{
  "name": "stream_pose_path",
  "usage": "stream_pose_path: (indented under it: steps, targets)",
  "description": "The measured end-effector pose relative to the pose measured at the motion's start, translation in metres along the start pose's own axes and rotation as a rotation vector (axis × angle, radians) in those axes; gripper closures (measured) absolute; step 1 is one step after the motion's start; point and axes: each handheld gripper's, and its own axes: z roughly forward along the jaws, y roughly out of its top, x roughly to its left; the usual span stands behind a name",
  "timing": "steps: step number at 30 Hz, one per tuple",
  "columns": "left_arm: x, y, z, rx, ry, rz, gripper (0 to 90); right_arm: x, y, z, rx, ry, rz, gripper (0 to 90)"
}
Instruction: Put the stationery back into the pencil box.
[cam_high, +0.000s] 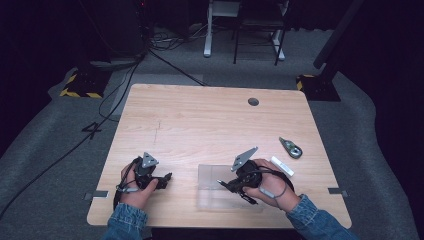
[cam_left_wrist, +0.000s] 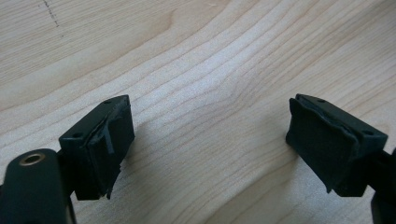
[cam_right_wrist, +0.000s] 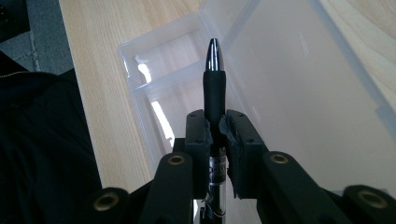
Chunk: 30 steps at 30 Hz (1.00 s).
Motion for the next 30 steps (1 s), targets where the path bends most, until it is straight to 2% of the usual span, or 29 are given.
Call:
stream_pose_path:
  steps: [17, 30]
  targets:
    - [0.0, 0.0, 0.0, 0.0, 0.0, -0.001, 14.9, 0.001, -0.006, 0.022, 0.061, 0.018, -0.007, 79.9]
    - [0.0, 0.0, 0.0, -0.001, 0.0, -0.001, 15.0, -0.003, -0.011, 0.032, 0.068, 0.014, -0.004, 79.7]
